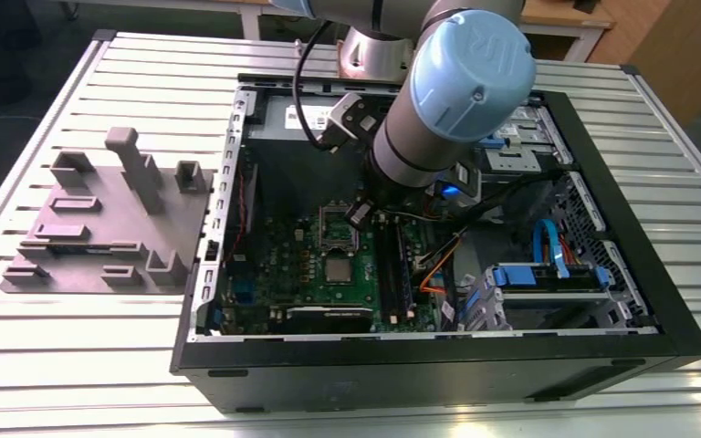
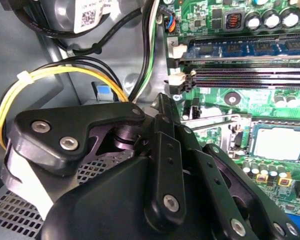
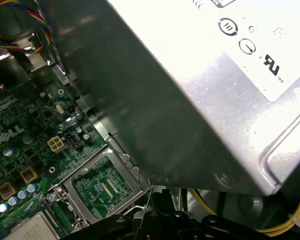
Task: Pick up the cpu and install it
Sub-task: 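Close the cpu cover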
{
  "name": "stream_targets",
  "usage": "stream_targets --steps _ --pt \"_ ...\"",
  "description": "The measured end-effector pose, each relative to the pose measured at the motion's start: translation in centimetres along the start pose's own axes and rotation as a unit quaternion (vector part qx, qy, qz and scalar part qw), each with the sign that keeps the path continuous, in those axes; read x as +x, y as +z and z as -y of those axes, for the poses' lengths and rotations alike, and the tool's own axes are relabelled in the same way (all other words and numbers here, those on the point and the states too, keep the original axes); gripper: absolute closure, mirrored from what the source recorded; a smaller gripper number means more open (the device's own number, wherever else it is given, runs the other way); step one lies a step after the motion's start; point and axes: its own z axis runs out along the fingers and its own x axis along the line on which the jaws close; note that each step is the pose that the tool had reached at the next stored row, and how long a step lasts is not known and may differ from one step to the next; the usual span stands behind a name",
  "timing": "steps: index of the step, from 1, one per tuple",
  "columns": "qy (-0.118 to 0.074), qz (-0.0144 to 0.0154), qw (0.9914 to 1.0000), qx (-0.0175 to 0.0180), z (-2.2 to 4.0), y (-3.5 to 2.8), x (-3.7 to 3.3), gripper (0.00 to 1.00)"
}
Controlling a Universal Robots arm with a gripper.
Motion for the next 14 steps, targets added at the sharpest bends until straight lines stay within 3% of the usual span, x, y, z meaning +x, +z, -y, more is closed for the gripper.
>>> stream_targets --steps 14 --pt "0.002 0.0005 1.00000 0.0004 0.11 0.21 -0.03 0.90"
